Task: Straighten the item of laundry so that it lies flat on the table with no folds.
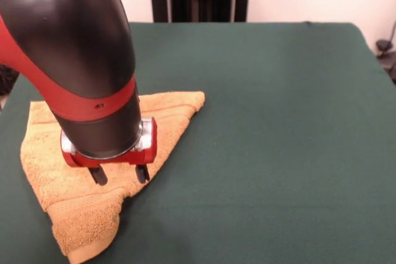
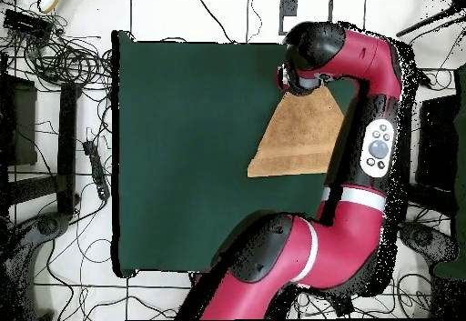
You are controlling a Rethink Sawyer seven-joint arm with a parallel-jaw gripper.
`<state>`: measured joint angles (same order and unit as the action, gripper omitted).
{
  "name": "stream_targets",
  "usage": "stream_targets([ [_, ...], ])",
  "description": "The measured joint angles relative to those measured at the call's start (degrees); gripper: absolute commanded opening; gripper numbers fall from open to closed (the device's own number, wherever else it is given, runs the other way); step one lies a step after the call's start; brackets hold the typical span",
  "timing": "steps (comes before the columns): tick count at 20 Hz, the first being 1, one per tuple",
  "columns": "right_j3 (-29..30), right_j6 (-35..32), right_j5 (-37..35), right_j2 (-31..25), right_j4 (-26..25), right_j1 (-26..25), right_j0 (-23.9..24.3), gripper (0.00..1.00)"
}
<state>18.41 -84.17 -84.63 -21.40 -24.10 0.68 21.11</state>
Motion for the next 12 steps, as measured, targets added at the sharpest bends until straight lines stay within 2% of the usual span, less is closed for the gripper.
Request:
stream_targets([
  [6, -5.3, 0.0, -1.31, -1.49, -2.39, -2.55, -0.78, 1.0],
  [12, -9.58, 0.0, -4.1, -6.81, -9.21, -4.6, -0.47, 1.0],
])
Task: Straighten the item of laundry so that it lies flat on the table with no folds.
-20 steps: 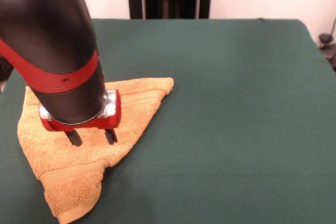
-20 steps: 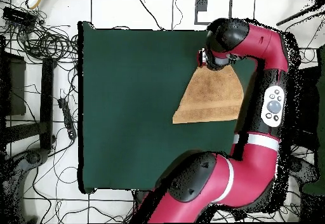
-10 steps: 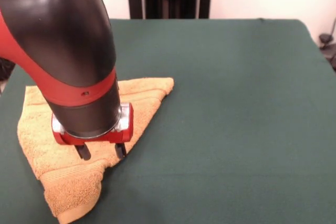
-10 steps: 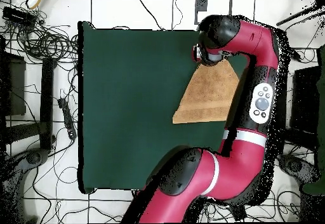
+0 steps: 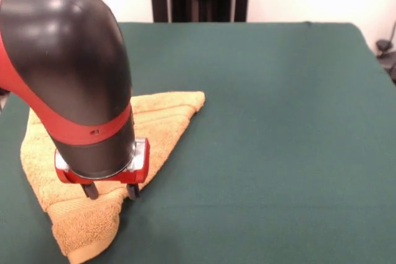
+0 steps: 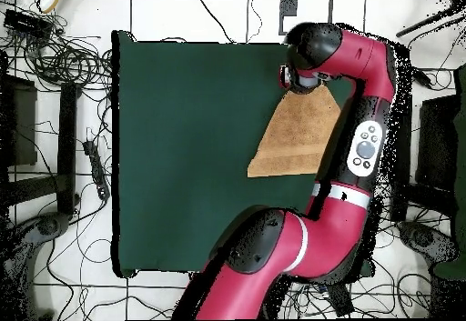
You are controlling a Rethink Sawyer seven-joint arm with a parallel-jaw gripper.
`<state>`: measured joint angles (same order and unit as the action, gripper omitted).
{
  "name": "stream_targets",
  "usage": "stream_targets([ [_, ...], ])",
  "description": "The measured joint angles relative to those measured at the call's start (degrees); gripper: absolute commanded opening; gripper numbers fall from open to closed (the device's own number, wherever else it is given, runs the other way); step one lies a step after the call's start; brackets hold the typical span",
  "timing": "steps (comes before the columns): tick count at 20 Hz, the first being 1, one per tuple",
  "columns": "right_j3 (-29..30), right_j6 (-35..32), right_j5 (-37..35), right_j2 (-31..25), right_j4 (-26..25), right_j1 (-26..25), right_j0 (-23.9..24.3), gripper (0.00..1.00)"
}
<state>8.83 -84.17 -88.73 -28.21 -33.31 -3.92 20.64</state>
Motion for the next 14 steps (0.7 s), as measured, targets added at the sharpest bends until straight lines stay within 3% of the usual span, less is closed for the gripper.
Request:
stream_targets([
  [2, -1.64, 0.0, -1.8, -4.45, -5.57, -0.69, 0.27, 1.0],
  [5, -2.53, 0.0, -2.8, -8.22, -9.91, -1.08, 0.54, 1.0],
  [7, -3.39, -0.01, -4.02, -14.32, -16.15, -1.16, 1.19, 1.0],
  [14, -4.38, -0.01, -7.42, -24.51, -25.36, -0.5, 2.97, 1.0],
])
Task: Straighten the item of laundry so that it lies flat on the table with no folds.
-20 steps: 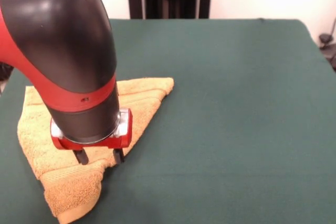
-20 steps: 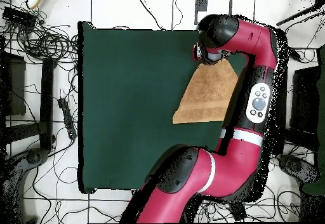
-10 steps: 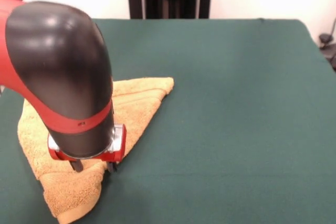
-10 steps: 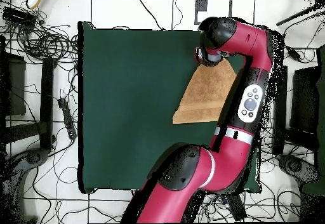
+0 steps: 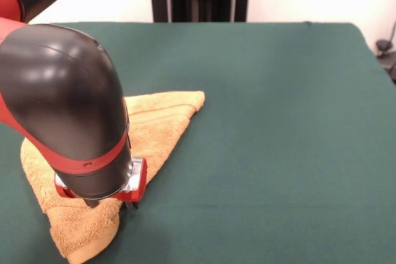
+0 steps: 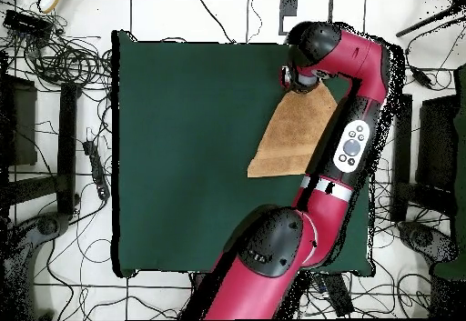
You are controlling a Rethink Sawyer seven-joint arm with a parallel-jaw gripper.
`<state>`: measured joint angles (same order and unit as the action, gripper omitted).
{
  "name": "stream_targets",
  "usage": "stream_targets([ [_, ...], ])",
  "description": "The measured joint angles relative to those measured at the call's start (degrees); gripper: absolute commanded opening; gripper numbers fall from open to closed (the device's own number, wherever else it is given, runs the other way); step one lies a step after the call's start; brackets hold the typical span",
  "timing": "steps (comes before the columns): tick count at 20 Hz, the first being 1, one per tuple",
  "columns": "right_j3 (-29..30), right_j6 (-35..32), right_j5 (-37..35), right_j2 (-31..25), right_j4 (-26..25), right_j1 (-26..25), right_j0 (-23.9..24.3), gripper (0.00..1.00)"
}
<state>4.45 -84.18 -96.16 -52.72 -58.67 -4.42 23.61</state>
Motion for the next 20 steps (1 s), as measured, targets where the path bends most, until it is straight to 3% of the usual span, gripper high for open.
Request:
stream_targets([
  [11, -0.15, 0.0, -1.07, -9.41, -8.86, 0.61, 1.63, 1.0],
  [20, -0.17, 0.0, -1.08, -12.86, -12.06, 0.78, 2.37, 1.0],
])
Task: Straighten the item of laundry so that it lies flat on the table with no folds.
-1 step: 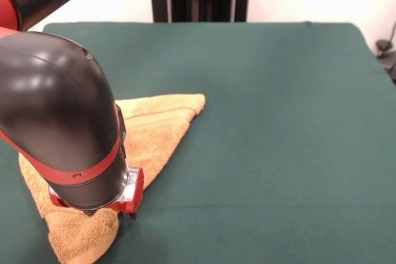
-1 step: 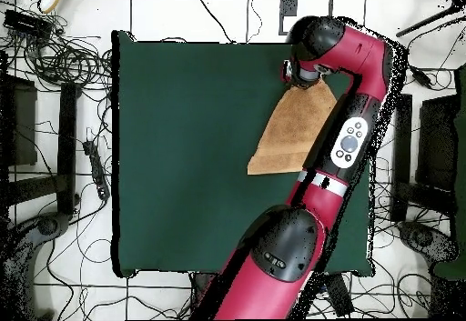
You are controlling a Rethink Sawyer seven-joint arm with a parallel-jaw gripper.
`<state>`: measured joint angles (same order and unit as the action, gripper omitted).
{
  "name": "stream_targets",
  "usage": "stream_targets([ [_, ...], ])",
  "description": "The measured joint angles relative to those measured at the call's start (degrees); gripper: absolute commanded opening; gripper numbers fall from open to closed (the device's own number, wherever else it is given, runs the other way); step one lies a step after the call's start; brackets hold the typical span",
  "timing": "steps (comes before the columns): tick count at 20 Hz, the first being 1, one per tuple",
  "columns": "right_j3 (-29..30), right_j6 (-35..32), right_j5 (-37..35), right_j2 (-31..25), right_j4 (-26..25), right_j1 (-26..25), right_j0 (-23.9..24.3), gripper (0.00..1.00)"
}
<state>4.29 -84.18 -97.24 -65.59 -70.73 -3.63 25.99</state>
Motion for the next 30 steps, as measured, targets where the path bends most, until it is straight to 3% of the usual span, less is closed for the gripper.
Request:
stream_targets([
  [18, -0.02, 0.0, -1.39, -6.11, -8.21, 0.42, 0.48, 1.0],
  [30, -0.02, 0.0, -1.93, -8.3, -9.91, 0.42, 1.09, 1.0],
])
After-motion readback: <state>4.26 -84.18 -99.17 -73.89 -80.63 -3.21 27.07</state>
